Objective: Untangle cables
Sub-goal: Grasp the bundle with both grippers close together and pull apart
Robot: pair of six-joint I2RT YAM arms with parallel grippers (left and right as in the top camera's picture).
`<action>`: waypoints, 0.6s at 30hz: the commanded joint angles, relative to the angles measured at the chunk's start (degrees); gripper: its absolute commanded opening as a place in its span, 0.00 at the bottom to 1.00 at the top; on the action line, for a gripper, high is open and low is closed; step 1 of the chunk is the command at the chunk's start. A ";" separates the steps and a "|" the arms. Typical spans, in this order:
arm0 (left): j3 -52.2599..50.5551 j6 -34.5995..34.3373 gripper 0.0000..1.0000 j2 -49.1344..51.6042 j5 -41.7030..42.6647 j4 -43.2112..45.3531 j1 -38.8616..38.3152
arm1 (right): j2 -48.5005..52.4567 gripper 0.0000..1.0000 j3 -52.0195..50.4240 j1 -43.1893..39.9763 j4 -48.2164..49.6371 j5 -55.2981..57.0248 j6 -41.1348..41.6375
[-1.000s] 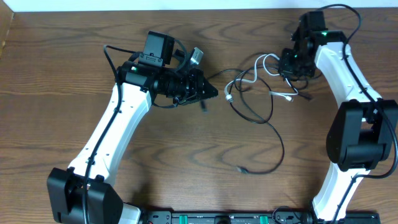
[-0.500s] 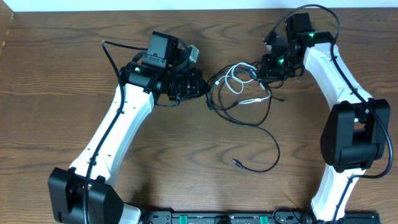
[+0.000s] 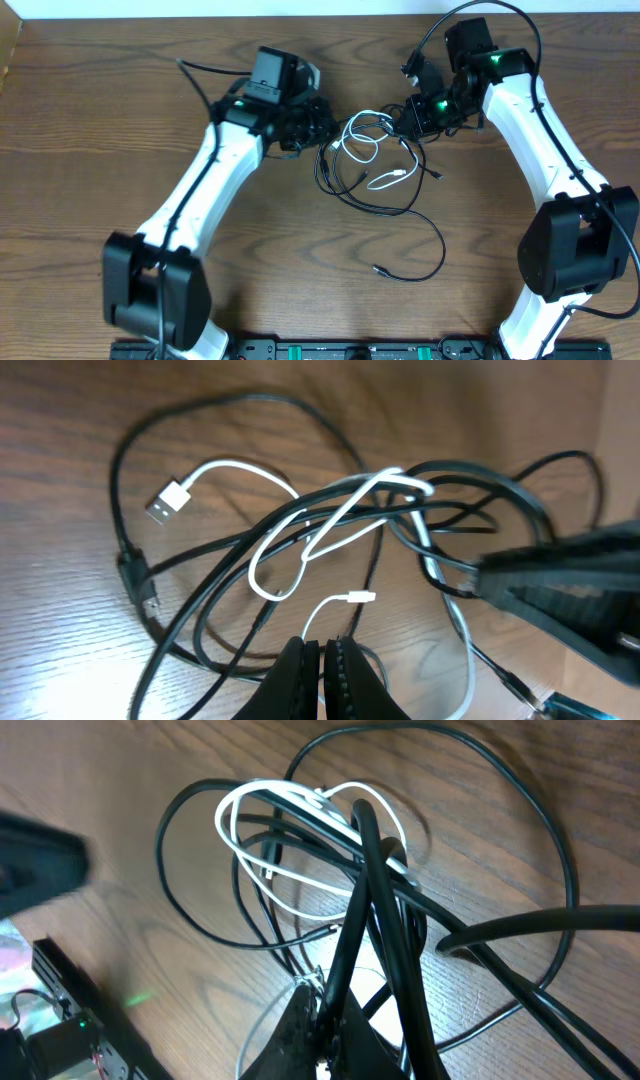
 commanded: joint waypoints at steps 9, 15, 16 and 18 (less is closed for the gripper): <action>0.94 -5.25 0.29 4.13 -5.29 4.70 -4.59 | -0.79 0.01 0.26 0.02 0.17 -1.25 -1.51; 0.94 -5.29 0.36 6.12 -6.45 7.28 -5.05 | -0.79 0.01 0.26 0.02 0.20 -1.25 -1.53; 0.94 -5.25 0.36 6.54 -6.93 7.32 -5.05 | -0.79 0.01 0.26 0.02 0.20 -1.22 -1.57; 0.94 -5.49 0.36 7.30 -8.33 7.48 -5.05 | -0.79 0.01 0.26 0.02 0.15 -1.22 -2.14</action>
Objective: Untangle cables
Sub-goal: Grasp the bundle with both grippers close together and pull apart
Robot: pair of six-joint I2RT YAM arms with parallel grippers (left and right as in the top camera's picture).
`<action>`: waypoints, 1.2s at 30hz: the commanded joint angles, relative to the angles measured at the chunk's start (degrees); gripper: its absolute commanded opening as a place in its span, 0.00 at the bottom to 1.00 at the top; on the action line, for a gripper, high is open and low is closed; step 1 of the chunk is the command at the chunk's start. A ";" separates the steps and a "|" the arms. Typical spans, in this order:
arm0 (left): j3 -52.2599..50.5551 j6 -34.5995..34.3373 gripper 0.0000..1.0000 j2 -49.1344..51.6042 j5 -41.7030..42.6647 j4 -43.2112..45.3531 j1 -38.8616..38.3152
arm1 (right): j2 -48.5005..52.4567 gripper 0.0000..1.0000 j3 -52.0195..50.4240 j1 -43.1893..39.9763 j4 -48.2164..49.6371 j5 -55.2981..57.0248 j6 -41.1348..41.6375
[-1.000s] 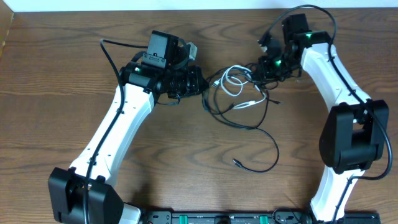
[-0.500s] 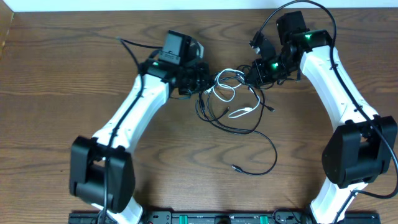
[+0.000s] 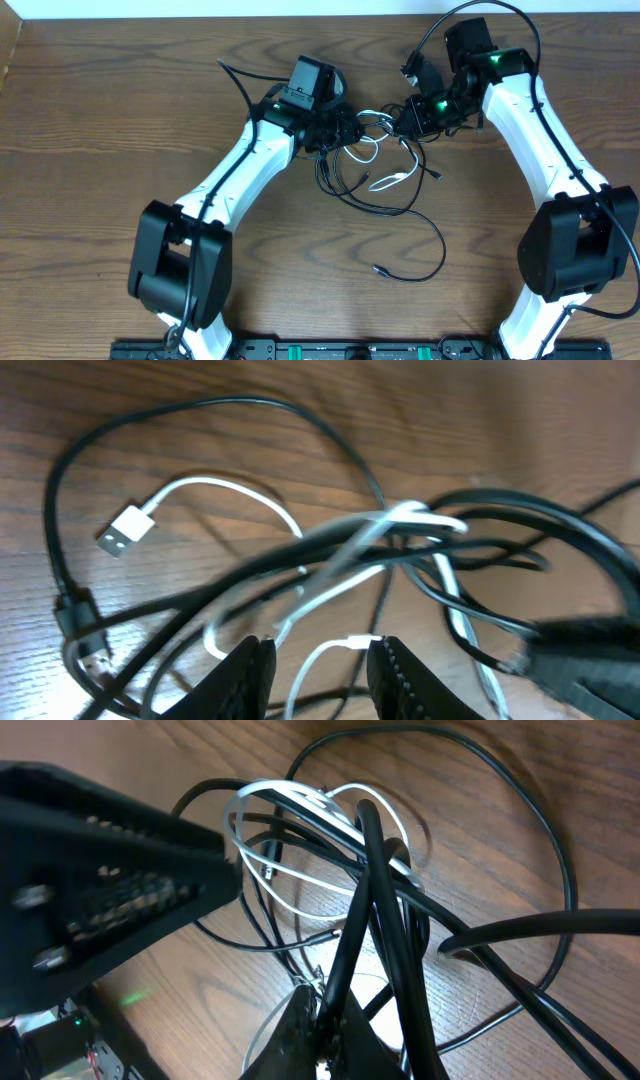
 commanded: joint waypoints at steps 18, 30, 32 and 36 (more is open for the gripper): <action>0.92 -1.44 0.36 3.80 -4.59 4.98 -0.26 | -0.79 0.01 0.26 0.02 -0.02 -1.20 -1.90; 0.92 -3.08 0.33 4.94 -4.83 9.53 -1.40 | -0.79 0.01 0.26 0.02 -0.24 -1.20 -2.32; 0.85 -3.06 0.30 5.14 -5.03 10.60 -1.97 | -0.79 0.01 0.26 0.02 -0.35 -1.22 -2.32; 0.72 -3.08 0.23 5.49 -8.83 11.19 -3.50 | -0.79 0.01 0.26 0.02 -0.48 -1.22 -2.34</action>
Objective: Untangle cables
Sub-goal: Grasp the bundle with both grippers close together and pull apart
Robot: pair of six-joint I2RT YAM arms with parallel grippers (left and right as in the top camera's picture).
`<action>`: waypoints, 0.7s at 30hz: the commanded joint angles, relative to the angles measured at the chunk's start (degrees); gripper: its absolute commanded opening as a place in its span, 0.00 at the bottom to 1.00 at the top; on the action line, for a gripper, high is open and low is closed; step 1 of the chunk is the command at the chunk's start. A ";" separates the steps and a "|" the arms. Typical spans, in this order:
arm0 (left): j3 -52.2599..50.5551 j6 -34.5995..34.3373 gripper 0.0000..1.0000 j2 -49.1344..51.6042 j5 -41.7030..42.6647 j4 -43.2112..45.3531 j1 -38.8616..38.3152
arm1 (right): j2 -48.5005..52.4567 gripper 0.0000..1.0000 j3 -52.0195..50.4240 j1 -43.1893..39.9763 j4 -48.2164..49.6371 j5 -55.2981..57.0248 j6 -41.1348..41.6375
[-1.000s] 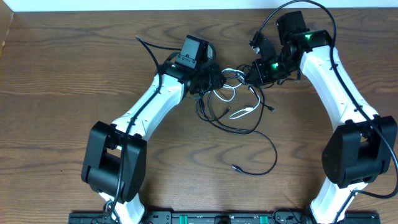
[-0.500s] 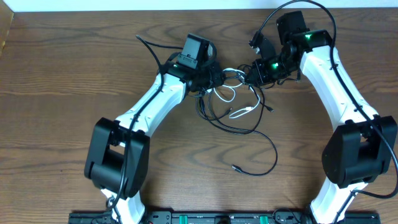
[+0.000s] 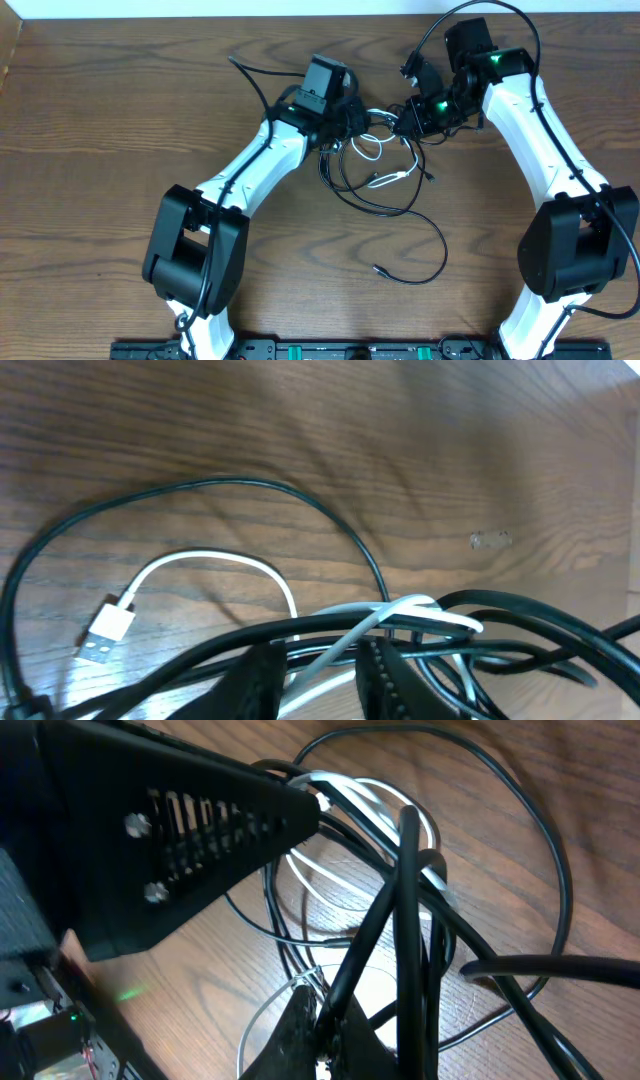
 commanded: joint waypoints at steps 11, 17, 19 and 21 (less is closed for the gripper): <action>0.74 0.55 0.07 0.07 -6.88 -0.66 -2.03 | -0.74 0.01 0.24 0.00 0.09 1.92 0.87; 0.74 3.32 0.07 -7.93 -0.20 -4.70 1.79 | -0.50 0.01 -0.83 -0.07 2.47 6.32 5.16; 0.74 4.46 0.07 -11.63 1.51 -6.10 3.19 | 0.02 0.01 -1.07 -0.11 3.17 6.32 6.12; 0.74 5.53 0.07 -16.55 3.23 -7.06 4.66 | 1.14 0.01 -1.14 -0.11 3.76 6.29 6.64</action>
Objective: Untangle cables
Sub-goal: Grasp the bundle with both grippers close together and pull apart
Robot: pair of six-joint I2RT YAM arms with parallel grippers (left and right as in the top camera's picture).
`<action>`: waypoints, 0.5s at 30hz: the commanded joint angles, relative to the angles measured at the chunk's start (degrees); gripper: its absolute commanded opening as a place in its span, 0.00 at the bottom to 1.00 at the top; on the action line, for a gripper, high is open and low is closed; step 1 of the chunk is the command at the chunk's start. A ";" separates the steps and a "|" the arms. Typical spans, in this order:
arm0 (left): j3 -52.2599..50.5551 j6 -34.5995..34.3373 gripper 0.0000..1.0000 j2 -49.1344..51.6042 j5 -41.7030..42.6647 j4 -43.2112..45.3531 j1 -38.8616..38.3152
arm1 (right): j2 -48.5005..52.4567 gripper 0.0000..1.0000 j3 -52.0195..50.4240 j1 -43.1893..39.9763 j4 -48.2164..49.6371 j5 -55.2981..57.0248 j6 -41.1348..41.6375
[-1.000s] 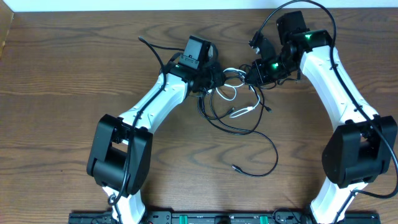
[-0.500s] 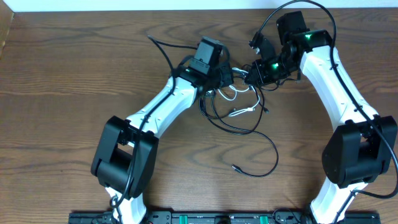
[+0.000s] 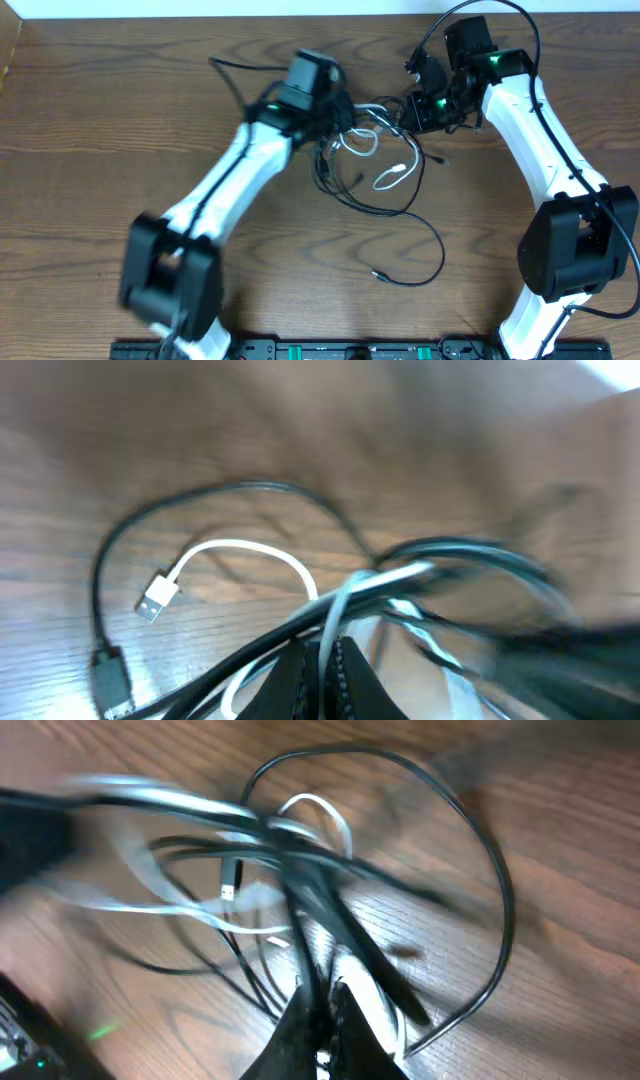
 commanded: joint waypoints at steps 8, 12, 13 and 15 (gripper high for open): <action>0.76 3.54 0.07 -21.55 3.89 -1.40 3.80 | 5.20 0.01 -0.72 -0.11 0.81 1.05 4.63; 0.76 3.50 0.07 -24.50 3.96 -1.38 3.80 | 6.56 0.01 -0.74 -0.13 0.98 1.07 4.66; 0.76 3.45 0.08 -25.03 4.09 -1.31 3.87 | 6.82 0.01 -0.76 -0.15 1.01 1.09 4.68; 0.76 3.32 0.07 -26.40 6.08 -0.39 4.63 | 7.61 0.01 -0.79 -0.24 0.96 1.29 4.87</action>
